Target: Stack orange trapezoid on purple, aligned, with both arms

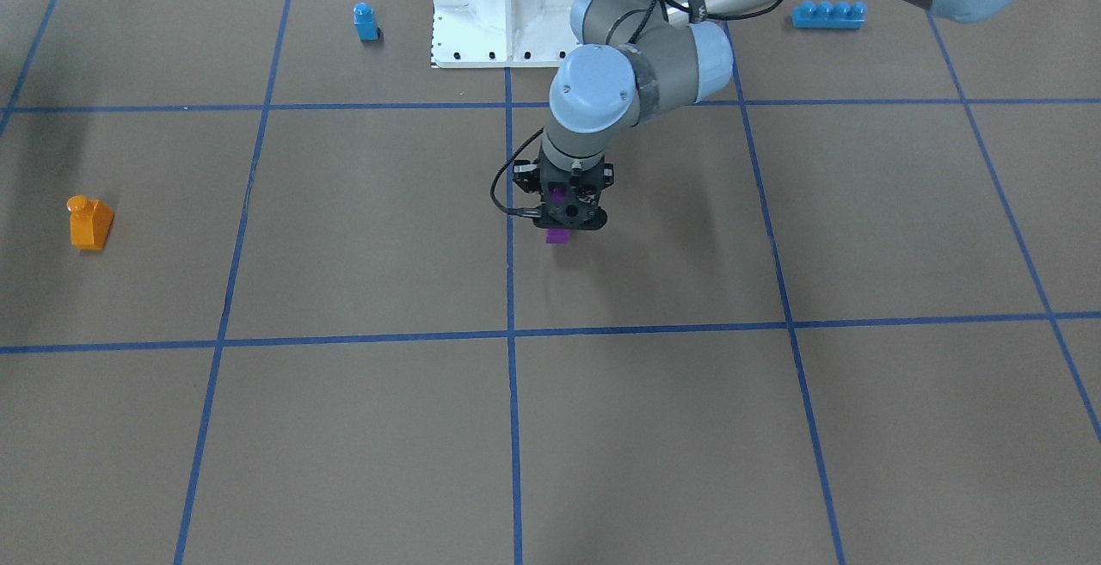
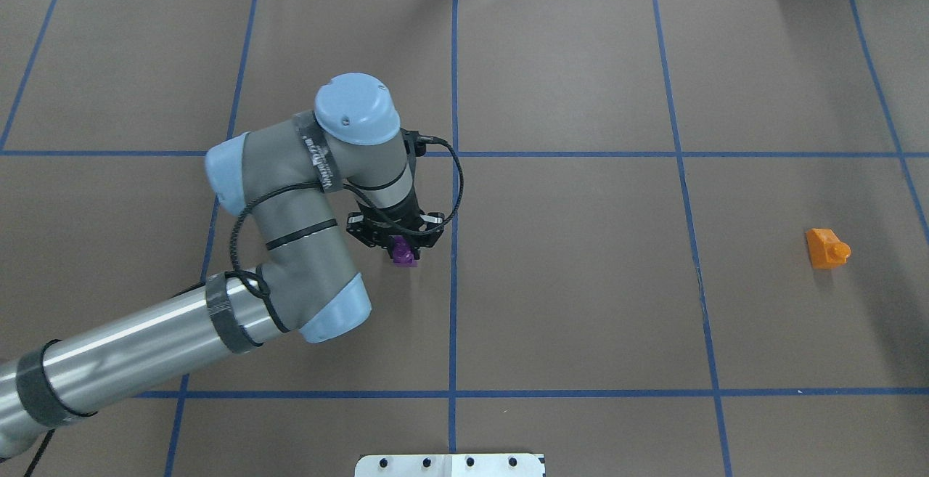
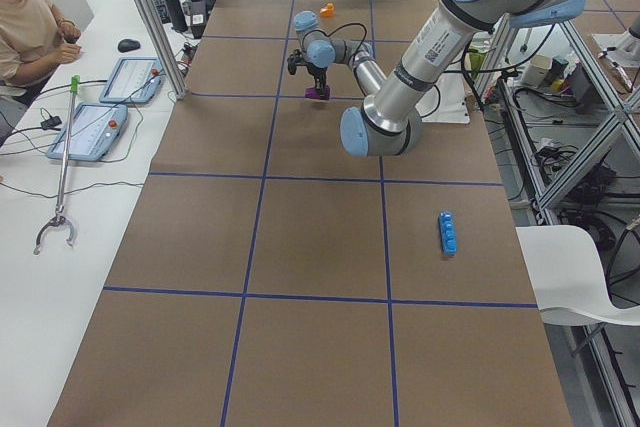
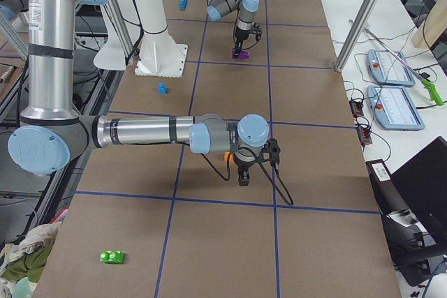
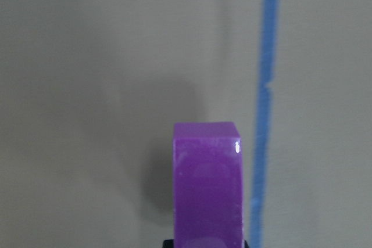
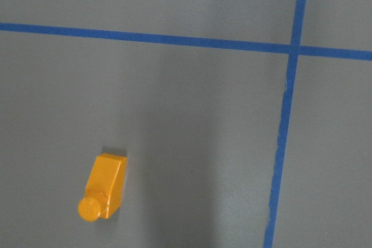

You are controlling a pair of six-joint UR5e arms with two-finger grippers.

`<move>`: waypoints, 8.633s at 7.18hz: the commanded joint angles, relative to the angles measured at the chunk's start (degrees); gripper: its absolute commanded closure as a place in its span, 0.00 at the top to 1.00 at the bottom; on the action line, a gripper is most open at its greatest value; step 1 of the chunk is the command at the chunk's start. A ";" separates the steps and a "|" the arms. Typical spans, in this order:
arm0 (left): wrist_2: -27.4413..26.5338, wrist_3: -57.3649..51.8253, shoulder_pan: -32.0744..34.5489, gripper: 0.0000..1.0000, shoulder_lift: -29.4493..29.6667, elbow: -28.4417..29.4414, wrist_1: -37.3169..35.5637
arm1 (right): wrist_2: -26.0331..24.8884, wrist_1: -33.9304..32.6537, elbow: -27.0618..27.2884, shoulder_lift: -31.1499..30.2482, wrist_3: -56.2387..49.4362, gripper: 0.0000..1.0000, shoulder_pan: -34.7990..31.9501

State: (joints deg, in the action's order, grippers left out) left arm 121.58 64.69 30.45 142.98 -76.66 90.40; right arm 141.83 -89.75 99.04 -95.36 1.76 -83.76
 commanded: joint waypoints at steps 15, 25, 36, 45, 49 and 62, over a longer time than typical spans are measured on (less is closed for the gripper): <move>-0.47 0.17 -1.45 0.46 2.39 5.20 0.74 | -0.06 0.01 -0.07 0.00 0.00 1.00 0.44; -1.35 0.17 6.46 1.00 -2.44 -12.11 -7.78 | -9.64 23.20 0.72 -1.15 33.46 1.00 19.67; -1.70 0.79 6.20 1.00 -3.14 -12.11 -7.78 | -15.27 23.30 -2.44 -1.23 41.05 0.92 30.41; -1.70 -2.35 7.34 1.00 -12.40 -21.62 -7.78 | -11.31 19.52 7.12 4.54 47.68 0.00 27.92; -1.18 -16.50 12.69 1.00 -33.26 -36.09 -7.17 | -22.09 14.47 7.49 25.06 70.09 0.00 47.06; -1.08 -18.29 14.46 1.00 -36.10 -36.46 -7.25 | -32.41 0.10 -6.67 49.30 69.26 0.00 56.95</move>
State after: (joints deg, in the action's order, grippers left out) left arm 120.51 46.40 44.91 106.88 -113.17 83.14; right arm 109.49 -89.66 92.48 -46.13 71.05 -26.86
